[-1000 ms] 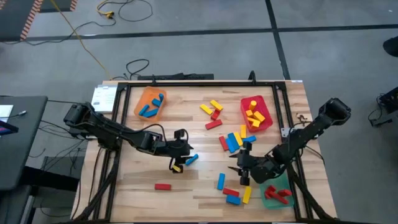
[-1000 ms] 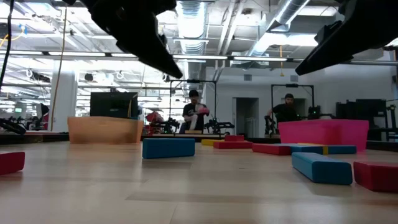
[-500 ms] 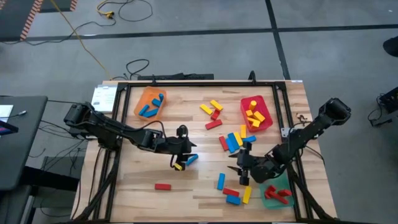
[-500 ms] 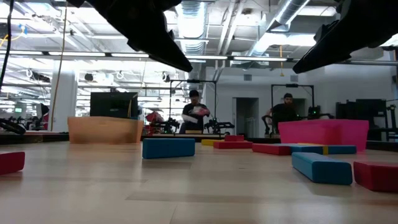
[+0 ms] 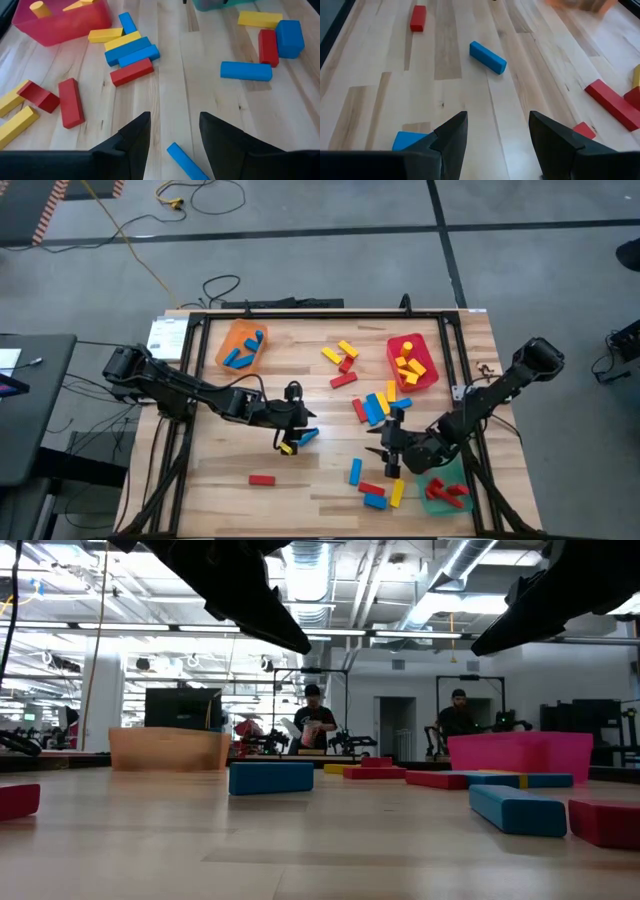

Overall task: Sort blocks
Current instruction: Put the blue rectangle block into the orange bin

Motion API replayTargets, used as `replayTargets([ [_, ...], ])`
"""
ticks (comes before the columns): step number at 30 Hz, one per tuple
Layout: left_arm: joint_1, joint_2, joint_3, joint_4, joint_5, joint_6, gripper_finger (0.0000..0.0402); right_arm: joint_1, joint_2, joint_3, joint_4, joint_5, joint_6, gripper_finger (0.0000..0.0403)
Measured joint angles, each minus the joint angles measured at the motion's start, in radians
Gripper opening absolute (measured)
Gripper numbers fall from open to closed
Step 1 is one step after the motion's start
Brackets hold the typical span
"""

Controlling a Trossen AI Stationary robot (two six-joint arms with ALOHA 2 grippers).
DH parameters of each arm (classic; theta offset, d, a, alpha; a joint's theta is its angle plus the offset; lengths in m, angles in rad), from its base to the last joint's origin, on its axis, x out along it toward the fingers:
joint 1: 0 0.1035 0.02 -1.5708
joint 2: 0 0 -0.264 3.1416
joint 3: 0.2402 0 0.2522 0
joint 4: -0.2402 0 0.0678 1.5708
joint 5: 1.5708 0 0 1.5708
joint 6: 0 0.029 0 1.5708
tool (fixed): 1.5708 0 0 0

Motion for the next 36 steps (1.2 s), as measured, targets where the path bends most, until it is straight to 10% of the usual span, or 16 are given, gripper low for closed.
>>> replayTargets([
  [36, -0.019, -0.003, 0.000, -0.182, 0.002, -0.021, 0.0165, -0.006, 0.000, 0.000, 0.000, -0.007, 0.009, 0.0226],
])
